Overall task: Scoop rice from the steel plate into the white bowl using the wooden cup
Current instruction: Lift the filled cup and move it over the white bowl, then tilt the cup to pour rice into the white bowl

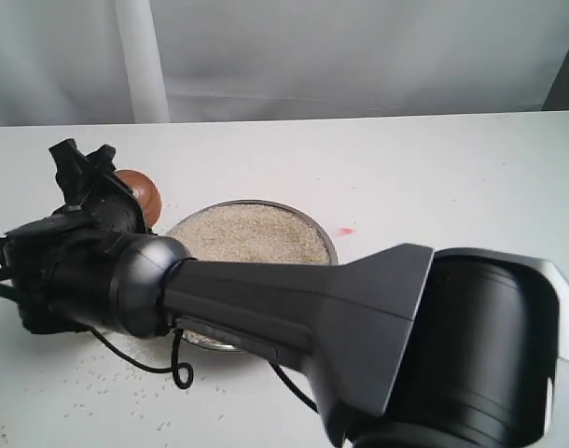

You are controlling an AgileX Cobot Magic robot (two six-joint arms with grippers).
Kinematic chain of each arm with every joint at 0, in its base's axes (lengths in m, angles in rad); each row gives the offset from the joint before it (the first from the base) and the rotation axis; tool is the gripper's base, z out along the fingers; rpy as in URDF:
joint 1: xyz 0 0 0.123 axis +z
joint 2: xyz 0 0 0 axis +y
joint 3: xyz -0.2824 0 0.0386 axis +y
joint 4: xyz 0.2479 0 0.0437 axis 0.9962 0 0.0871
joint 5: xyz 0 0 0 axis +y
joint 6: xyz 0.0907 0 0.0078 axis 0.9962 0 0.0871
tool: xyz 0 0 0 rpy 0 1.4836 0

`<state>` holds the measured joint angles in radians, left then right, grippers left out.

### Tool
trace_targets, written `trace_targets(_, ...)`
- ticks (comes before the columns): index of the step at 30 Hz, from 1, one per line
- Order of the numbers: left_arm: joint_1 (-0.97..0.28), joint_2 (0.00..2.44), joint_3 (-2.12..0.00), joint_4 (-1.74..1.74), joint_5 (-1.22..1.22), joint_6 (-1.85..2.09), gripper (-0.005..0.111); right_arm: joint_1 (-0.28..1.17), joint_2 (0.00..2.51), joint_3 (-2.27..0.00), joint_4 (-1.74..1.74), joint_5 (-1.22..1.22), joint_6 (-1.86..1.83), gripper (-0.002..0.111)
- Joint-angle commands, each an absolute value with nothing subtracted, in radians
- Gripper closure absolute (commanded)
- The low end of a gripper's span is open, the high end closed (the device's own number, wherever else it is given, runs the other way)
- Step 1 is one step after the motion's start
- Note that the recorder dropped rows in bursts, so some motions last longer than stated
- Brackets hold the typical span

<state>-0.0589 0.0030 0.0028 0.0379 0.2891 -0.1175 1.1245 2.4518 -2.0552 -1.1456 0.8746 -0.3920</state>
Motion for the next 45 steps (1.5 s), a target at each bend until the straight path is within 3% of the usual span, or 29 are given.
trace_targets(1,-0.063,0.000,0.000,0.033,0.285,-0.124,0.107,1.137,2.477,-2.067,-1.257,0.881,-0.398,0.108)
trace_targets(45,-0.063,0.000,0.000,0.033,0.285,-0.121,0.107,1.165,2.502,-2.067,-1.638,0.868,-0.627,0.108)
